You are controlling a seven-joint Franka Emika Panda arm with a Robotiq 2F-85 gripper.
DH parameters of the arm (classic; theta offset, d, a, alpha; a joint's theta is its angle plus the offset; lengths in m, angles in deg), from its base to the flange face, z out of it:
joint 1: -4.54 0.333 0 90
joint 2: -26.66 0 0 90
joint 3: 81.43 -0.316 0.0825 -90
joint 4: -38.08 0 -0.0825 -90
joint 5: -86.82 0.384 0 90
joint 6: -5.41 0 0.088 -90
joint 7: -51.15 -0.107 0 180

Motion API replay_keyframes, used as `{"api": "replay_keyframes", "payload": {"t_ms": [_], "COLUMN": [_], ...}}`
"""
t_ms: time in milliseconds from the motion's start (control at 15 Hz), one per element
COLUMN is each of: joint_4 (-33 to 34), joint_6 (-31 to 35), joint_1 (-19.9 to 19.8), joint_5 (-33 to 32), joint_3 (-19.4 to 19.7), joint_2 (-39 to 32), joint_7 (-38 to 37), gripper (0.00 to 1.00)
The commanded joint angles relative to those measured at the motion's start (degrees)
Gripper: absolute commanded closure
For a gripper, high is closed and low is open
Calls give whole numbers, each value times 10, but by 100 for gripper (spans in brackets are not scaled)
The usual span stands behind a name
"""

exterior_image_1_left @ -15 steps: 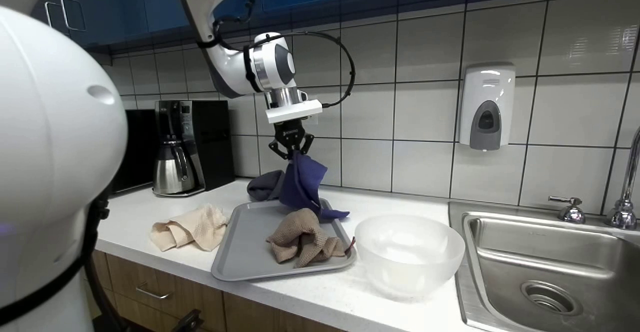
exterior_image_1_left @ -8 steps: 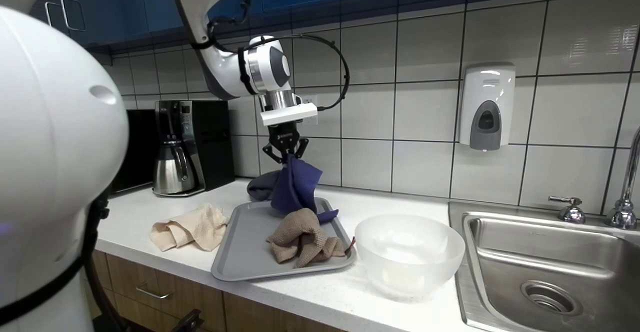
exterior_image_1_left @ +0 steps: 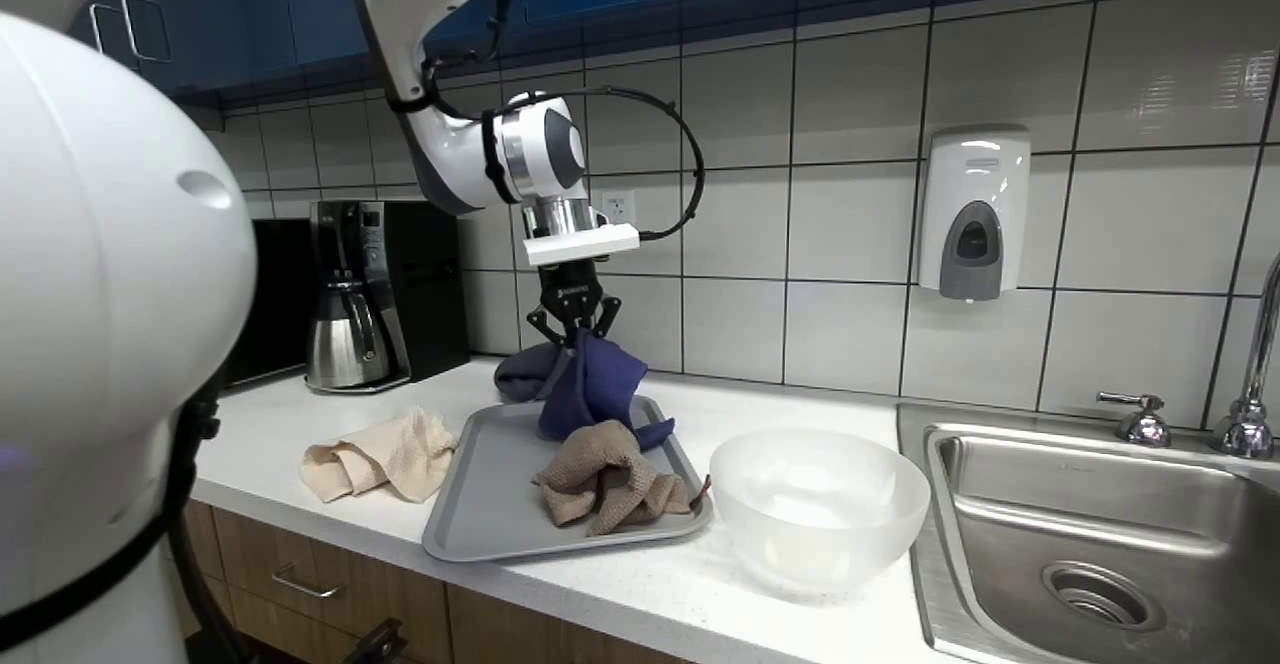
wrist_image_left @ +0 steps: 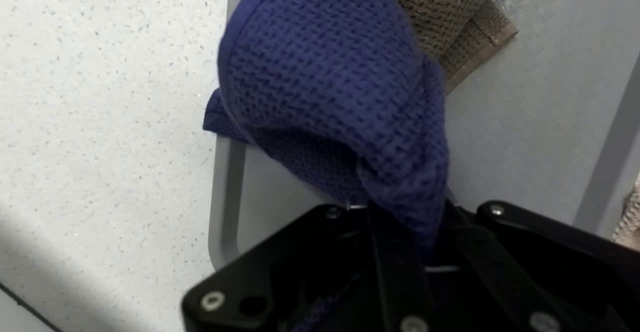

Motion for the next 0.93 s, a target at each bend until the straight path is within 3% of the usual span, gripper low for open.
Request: {"api": "replay_keyframes", "payload": {"t_ms": [0,467,533,600,867], "joint_4": [0,10,11,11,7], "joint_6": [3,3,0,-3,-19], "joint_1": [-10,-16,-16,-17,-17], "joint_5": [5,1,0,1,-9], "joint_3": [2,11,12,13,19], "joint_2": [-13,-39,-40,-39,-29], "joint_7": [9,2,2,4,2], "gripper": [99,99,69,68,40]}}
